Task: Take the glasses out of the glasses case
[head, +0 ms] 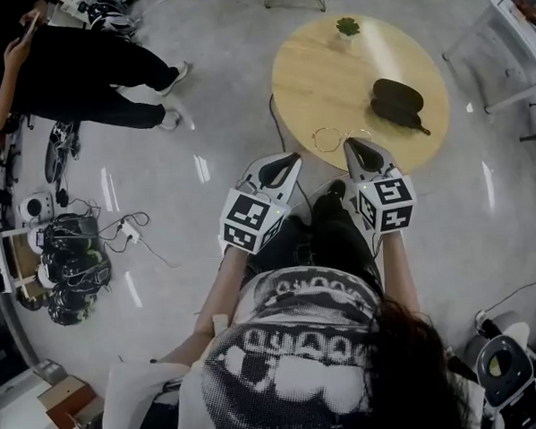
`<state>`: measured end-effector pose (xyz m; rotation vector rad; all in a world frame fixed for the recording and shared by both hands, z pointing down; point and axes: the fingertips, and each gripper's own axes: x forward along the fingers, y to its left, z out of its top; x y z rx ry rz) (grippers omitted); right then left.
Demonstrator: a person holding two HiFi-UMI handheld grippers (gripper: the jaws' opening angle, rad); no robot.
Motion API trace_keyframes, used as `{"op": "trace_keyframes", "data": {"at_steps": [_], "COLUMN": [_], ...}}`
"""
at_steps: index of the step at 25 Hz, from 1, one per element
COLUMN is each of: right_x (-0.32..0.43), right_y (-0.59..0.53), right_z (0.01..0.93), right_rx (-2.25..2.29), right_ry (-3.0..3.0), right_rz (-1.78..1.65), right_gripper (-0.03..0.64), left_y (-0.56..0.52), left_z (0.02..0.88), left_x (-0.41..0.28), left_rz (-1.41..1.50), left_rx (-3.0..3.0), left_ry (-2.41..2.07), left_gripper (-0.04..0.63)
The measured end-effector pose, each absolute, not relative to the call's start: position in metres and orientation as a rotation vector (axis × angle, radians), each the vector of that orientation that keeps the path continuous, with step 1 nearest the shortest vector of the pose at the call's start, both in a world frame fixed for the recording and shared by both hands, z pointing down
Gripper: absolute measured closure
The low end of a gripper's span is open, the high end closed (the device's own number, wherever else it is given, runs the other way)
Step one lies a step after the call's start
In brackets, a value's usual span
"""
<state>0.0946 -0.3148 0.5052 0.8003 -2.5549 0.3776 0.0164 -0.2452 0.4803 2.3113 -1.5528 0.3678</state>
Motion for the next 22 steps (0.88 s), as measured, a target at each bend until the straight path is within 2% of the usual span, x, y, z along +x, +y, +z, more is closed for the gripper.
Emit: {"op": "trace_keyframes", "data": {"at_steps": [6,22], "right_x": [0.086,0.090], "right_y": [-0.262,-0.206], "right_z": [0.517,0.518], "right_rx": [0.787,0.739], "right_ry": [-2.534,-2.518], "right_rz": [0.393,0.369], "right_gripper": [0.603,0.603], "left_y": [-0.198,-0.158], "left_z": [0.491,0.487], "left_x": [0.007,0.011], "left_rz": [0.360,0.328], "left_rx": [2.297,2.314], "left_ry": [-1.545,-1.566], "left_gripper": [0.580,0.580]}}
